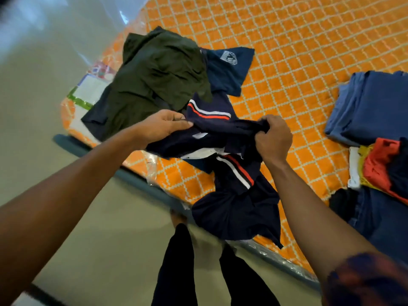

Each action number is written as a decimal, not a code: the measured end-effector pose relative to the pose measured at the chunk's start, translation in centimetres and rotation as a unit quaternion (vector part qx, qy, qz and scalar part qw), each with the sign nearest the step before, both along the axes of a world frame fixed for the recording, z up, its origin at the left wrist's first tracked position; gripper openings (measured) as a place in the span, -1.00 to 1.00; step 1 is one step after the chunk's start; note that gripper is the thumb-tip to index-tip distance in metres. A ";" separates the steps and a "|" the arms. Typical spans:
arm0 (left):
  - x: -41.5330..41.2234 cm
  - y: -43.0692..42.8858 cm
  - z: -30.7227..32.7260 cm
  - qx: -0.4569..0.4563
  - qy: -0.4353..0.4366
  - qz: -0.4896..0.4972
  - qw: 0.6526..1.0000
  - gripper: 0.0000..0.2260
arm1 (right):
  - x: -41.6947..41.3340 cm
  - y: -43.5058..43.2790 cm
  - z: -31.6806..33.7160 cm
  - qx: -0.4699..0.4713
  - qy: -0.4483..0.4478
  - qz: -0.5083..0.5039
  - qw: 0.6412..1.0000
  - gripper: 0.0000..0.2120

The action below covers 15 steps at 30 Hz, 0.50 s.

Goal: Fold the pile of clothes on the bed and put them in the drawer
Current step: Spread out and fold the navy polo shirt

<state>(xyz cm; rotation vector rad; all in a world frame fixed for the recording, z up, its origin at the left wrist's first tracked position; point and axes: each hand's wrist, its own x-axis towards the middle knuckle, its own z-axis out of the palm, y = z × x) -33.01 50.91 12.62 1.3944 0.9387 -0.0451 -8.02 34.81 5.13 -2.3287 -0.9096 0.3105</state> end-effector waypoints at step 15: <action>-36.1 -28.3 -2.6 0.157 0.364 0.248 0.884 -0.76 | -22.8 -2.4 0.3 -0.038 0.256 0.348 0.901 -0.52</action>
